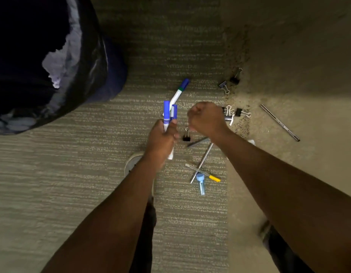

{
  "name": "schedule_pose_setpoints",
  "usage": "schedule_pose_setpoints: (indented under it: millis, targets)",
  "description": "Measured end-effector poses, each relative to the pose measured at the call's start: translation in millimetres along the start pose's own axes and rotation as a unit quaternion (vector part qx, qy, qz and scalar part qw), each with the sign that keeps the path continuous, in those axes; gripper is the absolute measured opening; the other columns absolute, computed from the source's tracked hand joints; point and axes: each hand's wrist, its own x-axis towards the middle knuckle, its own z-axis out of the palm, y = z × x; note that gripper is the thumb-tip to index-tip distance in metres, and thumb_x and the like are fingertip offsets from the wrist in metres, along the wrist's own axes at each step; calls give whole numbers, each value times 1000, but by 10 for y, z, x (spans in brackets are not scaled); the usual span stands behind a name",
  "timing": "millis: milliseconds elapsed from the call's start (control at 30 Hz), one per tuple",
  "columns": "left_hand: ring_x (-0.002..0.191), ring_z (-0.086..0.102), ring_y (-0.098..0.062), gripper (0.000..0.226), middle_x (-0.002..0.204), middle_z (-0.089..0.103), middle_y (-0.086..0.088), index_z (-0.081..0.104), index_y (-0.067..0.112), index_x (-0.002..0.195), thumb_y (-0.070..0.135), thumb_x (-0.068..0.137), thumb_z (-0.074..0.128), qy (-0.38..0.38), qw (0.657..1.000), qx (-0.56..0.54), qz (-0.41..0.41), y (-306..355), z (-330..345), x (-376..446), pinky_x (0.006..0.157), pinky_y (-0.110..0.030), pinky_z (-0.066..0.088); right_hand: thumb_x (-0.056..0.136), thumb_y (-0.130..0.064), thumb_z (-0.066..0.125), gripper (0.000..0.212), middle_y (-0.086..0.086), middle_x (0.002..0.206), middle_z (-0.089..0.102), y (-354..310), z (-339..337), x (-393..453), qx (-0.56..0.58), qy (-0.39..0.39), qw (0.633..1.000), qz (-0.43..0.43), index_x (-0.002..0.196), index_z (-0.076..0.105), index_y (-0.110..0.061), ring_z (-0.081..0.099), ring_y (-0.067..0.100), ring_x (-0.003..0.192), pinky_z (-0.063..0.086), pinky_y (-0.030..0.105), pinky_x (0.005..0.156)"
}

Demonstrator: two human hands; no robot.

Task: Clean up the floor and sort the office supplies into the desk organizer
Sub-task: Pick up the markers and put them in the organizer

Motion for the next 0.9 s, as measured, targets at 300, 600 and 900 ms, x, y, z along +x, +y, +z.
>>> schedule_pose_setpoints:
  millis: [300,600,900]
  targets:
    - [53,47,-16,10,64,49,-5,50,17,91,16,100,48,34,995,-84,-27,-48,-890,88,52,-28,46,87,-49,59,42,7,103,69,-371,615,1007,-72,61,990,110,106,65,-11,68,25,88,53,31,69]
    - [55,54,-20,7,72,55,-8,50,10,98,15,101,48,-6,985,-156,-79,581,-1182,-917,51,-28,51,88,-40,56,26,12,91,71,-666,230,-143,-70,-7,994,86,88,62,-15,68,29,85,55,35,76]
    - [67,62,-21,12,82,64,-10,56,11,94,3,97,47,-66,928,-350,-111,2104,-1702,-2379,66,-36,51,90,-31,59,17,0,69,62,-2110,-874,-2395,-61,-26,997,-34,97,62,-16,59,20,72,43,28,69]
